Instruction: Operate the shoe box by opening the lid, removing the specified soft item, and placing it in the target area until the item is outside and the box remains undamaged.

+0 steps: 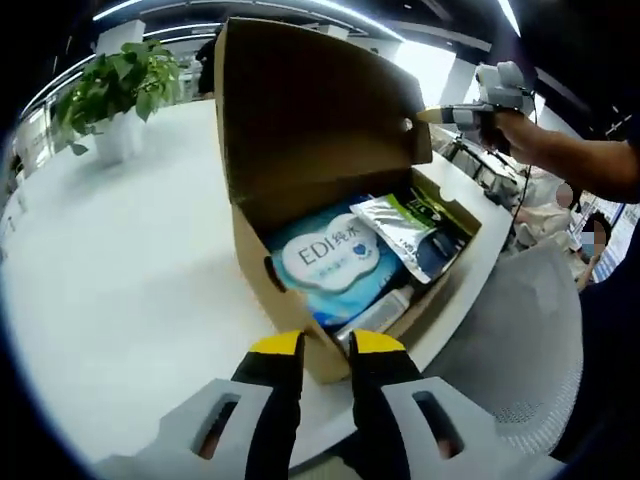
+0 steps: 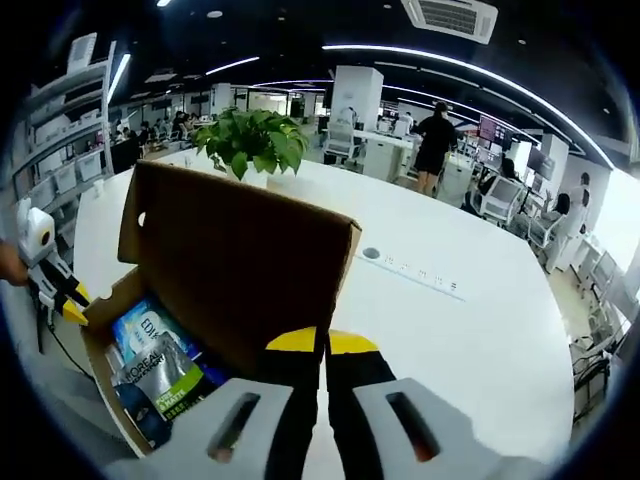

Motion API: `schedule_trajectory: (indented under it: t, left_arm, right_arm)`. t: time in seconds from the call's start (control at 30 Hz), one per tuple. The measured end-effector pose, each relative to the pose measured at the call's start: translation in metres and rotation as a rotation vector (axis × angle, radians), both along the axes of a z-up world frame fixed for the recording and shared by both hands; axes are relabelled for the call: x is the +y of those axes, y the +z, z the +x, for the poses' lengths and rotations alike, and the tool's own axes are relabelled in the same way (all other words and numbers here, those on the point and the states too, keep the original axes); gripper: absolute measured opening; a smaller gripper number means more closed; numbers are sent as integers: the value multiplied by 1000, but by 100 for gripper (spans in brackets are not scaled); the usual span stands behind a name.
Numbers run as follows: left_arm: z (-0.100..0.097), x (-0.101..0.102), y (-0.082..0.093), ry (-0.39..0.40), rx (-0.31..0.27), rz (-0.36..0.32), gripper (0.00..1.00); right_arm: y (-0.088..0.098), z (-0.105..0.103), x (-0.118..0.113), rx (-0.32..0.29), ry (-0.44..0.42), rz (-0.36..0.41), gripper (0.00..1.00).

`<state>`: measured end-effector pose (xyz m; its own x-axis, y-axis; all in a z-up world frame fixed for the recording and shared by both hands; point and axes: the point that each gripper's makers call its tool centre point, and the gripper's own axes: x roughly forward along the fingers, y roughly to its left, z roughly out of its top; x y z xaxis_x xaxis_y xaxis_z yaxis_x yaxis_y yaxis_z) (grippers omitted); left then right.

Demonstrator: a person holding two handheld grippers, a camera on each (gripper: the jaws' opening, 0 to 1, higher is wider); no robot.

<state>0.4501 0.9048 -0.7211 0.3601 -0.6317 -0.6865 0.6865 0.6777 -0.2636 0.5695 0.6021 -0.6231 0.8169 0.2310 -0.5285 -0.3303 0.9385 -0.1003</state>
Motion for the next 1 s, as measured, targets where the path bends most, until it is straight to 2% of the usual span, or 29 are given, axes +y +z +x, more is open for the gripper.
schedule_trajectory:
  t: [0.57, 1.0]
  left_arm:
    - [0, 0, 2, 11, 9, -17, 13]
    - [1, 0, 1, 9, 10, -15, 13]
  right_arm:
    - [-6, 13, -1, 11, 9, -7, 0]
    - [-18, 30, -3, 30, 18, -21, 0]
